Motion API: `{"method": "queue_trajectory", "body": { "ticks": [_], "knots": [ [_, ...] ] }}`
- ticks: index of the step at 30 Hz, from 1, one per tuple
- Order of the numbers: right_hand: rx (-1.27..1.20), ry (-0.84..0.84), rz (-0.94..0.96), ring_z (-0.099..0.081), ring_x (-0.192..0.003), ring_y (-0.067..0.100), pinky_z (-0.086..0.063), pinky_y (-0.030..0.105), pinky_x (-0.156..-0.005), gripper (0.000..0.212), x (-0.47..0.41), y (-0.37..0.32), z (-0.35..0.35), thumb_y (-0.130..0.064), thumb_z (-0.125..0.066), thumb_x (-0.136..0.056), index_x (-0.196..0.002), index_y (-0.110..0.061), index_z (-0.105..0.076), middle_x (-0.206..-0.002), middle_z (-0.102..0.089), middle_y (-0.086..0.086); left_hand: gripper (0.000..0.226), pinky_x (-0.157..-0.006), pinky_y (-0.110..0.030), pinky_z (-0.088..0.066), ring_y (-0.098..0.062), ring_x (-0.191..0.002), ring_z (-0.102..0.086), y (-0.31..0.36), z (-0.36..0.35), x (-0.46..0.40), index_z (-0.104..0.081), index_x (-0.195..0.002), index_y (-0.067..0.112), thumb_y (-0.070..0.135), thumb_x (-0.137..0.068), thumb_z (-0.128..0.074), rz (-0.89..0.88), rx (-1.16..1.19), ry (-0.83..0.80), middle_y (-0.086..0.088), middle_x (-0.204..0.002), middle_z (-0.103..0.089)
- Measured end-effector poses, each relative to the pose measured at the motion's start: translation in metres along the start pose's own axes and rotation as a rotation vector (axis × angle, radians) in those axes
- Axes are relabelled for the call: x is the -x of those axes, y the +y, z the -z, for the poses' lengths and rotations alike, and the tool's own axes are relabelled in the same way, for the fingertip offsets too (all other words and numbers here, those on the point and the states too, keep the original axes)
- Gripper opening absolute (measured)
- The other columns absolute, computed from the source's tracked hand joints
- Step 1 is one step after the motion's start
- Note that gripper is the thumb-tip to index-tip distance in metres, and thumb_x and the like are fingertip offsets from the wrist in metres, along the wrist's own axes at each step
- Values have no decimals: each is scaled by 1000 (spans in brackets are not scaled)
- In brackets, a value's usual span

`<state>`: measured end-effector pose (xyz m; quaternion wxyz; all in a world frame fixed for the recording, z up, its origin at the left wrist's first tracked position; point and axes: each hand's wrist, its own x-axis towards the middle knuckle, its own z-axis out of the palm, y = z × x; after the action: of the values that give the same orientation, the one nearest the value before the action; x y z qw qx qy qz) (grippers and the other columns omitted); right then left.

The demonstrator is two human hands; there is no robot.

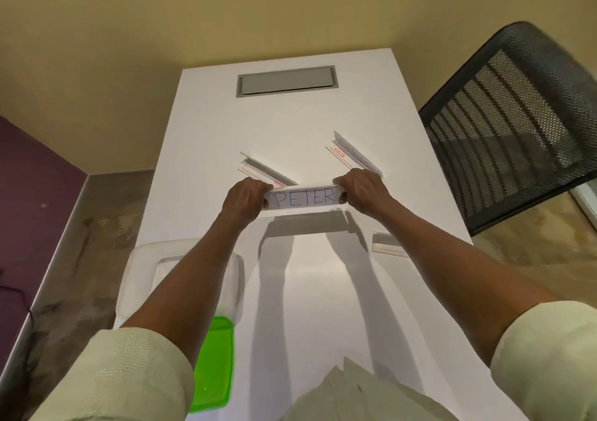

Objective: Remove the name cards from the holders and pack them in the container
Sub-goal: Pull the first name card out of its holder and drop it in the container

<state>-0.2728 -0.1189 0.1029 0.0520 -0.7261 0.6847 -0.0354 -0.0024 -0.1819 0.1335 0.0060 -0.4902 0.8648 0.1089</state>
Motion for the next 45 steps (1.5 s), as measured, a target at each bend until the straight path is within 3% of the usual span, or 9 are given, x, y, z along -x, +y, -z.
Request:
{"method": "queue_trajectory", "body": {
  "ticks": [8,11,15,21,25,28,32,38,45],
  "knots": [
    [40,45,13,-63,-96,34,-50,36,-76,25,4,-12,60,-22,-66,-81,-105,-17,-69,-98,-69,15,31,-68,-29,-41,-36,-95,-60,12,54,16,-69,-110,16,4,-85,-55,-21,-60,65,-16,-97,-70],
    [82,55,27,-63,-90,35,-50,36,-73,24,5,-17,80,-20,-66,-80,-103,-15,-68,-93,-68,14,41,-75,-32,-46,-35,-98,-59,15,72,21,-66,-120,22,3,-85,-53,-11,-70,62,-14,-102,-69],
    [113,67,40,-61,-81,34,-41,33,-61,9,7,-28,103,-15,-66,-75,-83,-11,-65,-77,-63,13,33,-71,-38,-49,-38,-92,-59,15,90,31,-66,-108,17,1,-83,-53,4,-85,104,-14,-93,-67],
    [124,85,92,-60,-79,35,-37,31,-58,7,7,-47,116,-15,-64,-74,-80,-11,-63,-79,-64,14,34,-73,-39,-51,-36,-93,-58,5,103,49,-68,-114,17,1,-86,-57,38,-89,160,-16,-98,-67],
    [121,97,131,-61,-77,36,-37,31,-59,7,6,-69,120,-15,-64,-74,-79,-12,-63,-77,-64,14,29,-61,-32,-40,-35,-83,-58,-10,110,66,-68,-100,21,1,-83,-58,87,-83,158,-13,-86,-65],
    [117,101,161,-61,-76,36,-37,31,-57,9,4,-85,121,-17,-64,-73,-80,-12,-64,-77,-65,15,34,-62,-31,-39,-30,-81,-54,-24,112,79,-69,-104,21,-1,-81,-59,118,-63,177,-11,-91,-70],
    [111,91,197,-62,-78,35,-34,30,-58,12,4,-109,117,-19,-66,-73,-84,-13,-66,-79,-65,14,42,-70,-31,-44,-32,-100,-60,-44,109,96,-69,-113,19,-5,-81,-55,175,-40,193,-7,-97,-75],
    [114,71,260,-64,-85,36,-36,30,-62,26,1,-150,106,-27,-69,-76,-98,-13,-68,-91,-66,17,47,-80,-32,-44,-29,-109,-60,-73,106,125,-64,-126,16,-6,-87,-51,252,19,212,-7,-102,-76],
    [120,40,331,-62,-75,33,-33,28,-56,23,2,-196,90,-25,-73,-73,-90,-10,-68,-83,-65,14,29,-81,-41,-54,-32,-94,-65,-107,104,161,-71,-101,9,-2,-79,-56,320,32,144,-9,-92,-74]
  ]
}}
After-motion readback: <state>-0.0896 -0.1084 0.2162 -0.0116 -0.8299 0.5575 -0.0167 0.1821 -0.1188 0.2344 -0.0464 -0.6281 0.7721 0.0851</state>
